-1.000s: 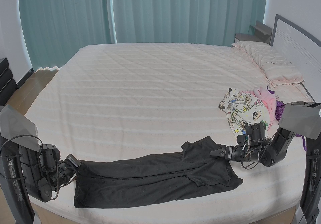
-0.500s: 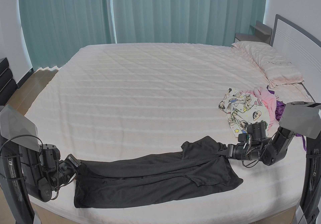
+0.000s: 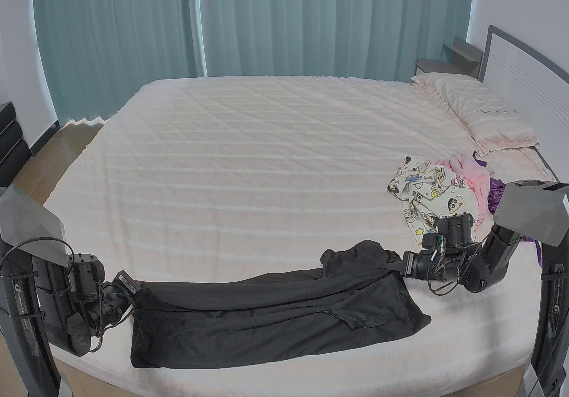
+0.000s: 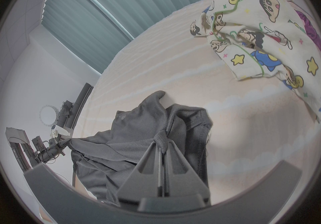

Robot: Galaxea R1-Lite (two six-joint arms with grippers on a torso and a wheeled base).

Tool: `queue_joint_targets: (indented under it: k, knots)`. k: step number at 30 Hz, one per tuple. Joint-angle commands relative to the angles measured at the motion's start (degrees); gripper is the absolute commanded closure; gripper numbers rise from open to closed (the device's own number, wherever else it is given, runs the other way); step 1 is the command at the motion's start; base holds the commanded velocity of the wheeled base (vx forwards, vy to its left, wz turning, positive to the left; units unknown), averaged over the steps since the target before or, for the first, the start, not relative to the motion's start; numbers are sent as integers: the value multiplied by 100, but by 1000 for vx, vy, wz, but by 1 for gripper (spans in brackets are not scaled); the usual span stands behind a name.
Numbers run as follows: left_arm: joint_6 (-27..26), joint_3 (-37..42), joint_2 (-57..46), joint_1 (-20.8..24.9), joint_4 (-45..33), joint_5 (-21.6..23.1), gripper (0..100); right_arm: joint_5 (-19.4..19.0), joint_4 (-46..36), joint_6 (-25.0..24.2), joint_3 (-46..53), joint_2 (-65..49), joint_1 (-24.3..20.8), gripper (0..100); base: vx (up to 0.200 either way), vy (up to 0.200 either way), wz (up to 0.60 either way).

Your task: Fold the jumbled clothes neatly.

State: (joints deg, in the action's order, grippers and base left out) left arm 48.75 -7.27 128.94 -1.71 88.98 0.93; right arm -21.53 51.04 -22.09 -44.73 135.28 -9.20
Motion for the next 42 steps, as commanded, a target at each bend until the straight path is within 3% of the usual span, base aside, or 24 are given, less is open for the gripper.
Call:
queue_joint_targets:
  k: [1,2,19,20,34,42]
  knots:
    - [3,-3,8,-5,102,4,100,0,-7,12,-1,60,6,100,0,0,0]
    - [3,-3,8,-5,102,-5,100,0,2,12,-10,78,6,0,0,0,0]
    - [-6,-3,17,-5,102,-5,100,-44,99,-182,-133,157,-55,0,0,0,0]
    - [-6,-3,17,-5,102,-5,100,-44,152,-199,-133,157,-55,100,0,0,0]
    - [-23,-82,79,-49,102,-57,100,-9,248,-217,-142,78,-2,100,0,0,0]
    - [-6,-91,0,-181,102,-93,100,87,846,-683,-185,113,-29,100,0,0,0]
